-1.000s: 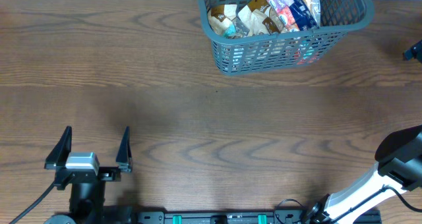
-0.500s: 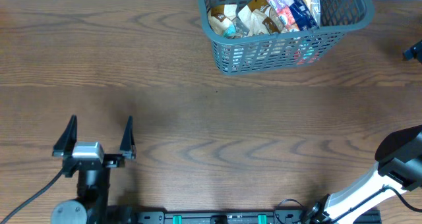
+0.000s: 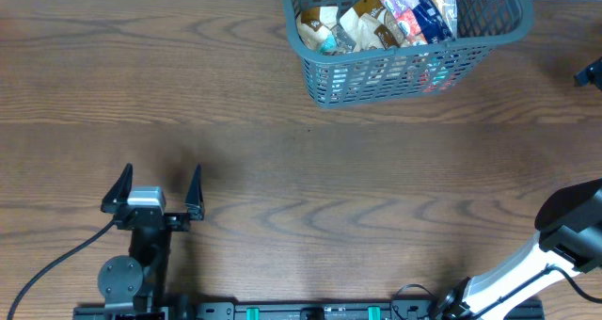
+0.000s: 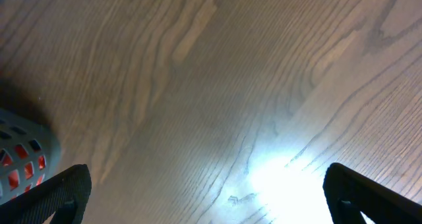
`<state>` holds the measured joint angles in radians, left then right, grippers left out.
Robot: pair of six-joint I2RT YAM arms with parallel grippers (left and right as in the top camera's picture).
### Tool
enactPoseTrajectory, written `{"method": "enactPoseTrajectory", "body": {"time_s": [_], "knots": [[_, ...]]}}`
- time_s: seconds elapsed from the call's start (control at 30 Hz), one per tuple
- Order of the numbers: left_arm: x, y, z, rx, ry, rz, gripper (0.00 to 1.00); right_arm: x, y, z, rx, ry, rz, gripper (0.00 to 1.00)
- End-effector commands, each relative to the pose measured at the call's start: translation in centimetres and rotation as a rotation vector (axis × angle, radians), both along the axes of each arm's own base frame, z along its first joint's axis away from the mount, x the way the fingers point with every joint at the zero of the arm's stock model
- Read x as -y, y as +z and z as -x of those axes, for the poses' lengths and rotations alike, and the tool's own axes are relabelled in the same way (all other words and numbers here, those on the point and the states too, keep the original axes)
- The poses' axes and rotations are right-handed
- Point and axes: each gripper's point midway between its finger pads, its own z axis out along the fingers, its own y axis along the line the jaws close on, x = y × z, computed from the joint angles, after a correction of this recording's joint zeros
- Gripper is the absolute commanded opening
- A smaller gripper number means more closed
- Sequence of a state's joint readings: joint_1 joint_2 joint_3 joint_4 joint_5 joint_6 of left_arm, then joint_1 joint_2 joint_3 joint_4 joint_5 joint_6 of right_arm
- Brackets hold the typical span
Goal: Pack container
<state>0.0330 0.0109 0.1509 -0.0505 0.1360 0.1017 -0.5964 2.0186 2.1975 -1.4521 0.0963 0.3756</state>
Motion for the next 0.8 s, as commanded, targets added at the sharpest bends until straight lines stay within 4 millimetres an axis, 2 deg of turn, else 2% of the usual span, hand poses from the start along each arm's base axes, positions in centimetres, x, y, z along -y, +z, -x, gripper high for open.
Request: {"method": "enactPoseTrajectory", "body": {"time_s": [0.0, 0.27, 0.77], "knots": [[0.1, -1.1, -0.2, -0.013, -0.007, 0.009, 0.99, 0.2, 0.0, 0.2, 0.004, -0.018, -0.001, 0.99], [0.0, -3.7, -0.6, -0.068, -0.006, 0.008, 0.99, 0.2, 0.0, 0.2, 0.004, -0.018, -0.001, 0.99], [0.0, -6.9, -0.8, -0.139, -0.003, 0.010, 0.99, 0.2, 0.0, 0.2, 0.004, -0.018, -0.001, 0.99]]}}
